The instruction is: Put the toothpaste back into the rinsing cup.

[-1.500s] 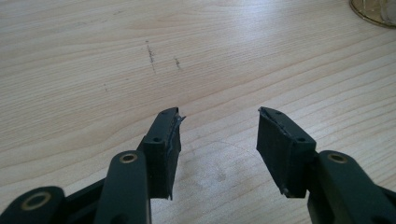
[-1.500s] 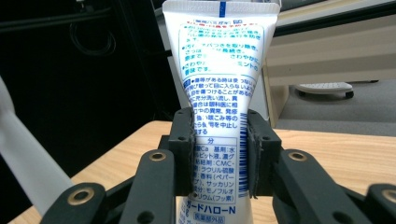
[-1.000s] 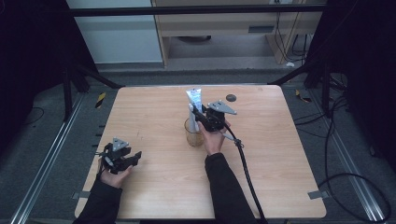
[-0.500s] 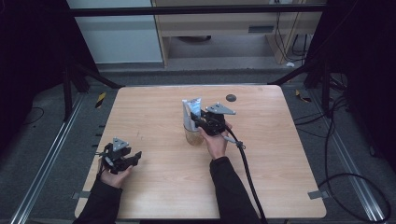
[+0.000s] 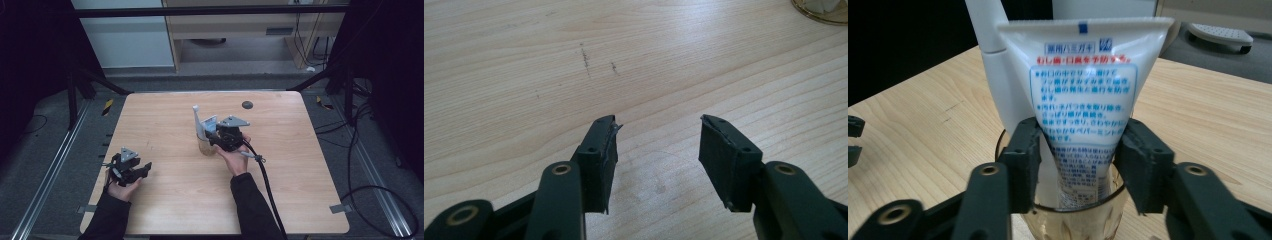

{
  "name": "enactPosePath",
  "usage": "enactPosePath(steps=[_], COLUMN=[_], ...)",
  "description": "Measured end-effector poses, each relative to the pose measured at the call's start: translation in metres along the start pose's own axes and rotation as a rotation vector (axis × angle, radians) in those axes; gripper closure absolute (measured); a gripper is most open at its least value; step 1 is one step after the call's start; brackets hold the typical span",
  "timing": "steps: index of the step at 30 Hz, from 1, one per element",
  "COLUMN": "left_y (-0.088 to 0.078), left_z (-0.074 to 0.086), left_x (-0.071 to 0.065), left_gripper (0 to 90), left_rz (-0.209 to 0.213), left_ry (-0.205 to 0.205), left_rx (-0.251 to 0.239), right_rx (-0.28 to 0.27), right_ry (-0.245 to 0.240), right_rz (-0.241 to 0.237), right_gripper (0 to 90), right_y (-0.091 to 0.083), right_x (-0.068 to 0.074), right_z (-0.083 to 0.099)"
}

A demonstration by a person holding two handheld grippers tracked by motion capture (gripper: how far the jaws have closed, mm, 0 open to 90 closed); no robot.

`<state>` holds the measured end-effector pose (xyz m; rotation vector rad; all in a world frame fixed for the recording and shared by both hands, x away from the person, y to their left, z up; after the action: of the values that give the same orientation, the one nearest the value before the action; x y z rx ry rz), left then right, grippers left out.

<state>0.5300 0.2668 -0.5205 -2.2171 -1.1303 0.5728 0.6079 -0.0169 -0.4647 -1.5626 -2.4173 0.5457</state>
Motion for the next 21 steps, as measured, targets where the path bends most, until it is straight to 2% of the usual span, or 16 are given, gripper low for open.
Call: enactPosePath(steps=[1,3,4,5,8,10,15,21], left_y=[0.000,0.000,0.000,0.000,0.000,0.000,0.000,0.000], left_z=[0.000,0.000,0.000,0.000,0.000,0.000,0.000,0.001], left_x=[0.000,0.000,-0.001,-0.001,-0.001,-0.001,-0.002,-0.002], left_gripper=[48.4,48.4,48.4,48.4,48.4,48.4,48.2,47.4], left_rz=[0.000,0.000,0.001,-0.001,-0.002,-0.001,0.000,0.003], left_ry=[0.000,0.001,0.002,0.001,0.003,0.002,0.003,0.005], left_rx=[0.000,0.001,0.003,0.002,0.001,0.002,0.004,0.010], right_rx=[-0.008,-0.030,-0.042,-0.047,-0.044,-0.021,0.043,0.141], right_ry=[-0.004,-0.005,0.007,0.022,0.023,0.000,-0.056,-0.085], right_rz=[0.006,0.024,0.023,0.017,0.011,0.008,0.012,0.048], right_gripper=[46.9,52.6,52.1,49.7,35.7,27.8,16.5,11.6], right_y=[-0.002,-0.007,-0.011,-0.015,-0.027,-0.035,-0.055,-0.074], right_x=[-0.001,-0.004,-0.006,-0.007,-0.009,-0.010,-0.019,-0.049], right_z=[0.000,-0.001,-0.003,-0.005,-0.009,-0.008,0.002,0.031])
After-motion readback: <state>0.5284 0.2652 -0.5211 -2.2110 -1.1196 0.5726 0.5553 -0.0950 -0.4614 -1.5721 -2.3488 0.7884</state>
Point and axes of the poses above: each handheld gripper's, and its own axes: y roughly forward along the jaws, z roughly out of its underside, x roughly to its left, the point moved 7 cm from there along y, roughly forward along the jaws, and after that the axes turned 14 degrees about z, right-handed, at the moved point
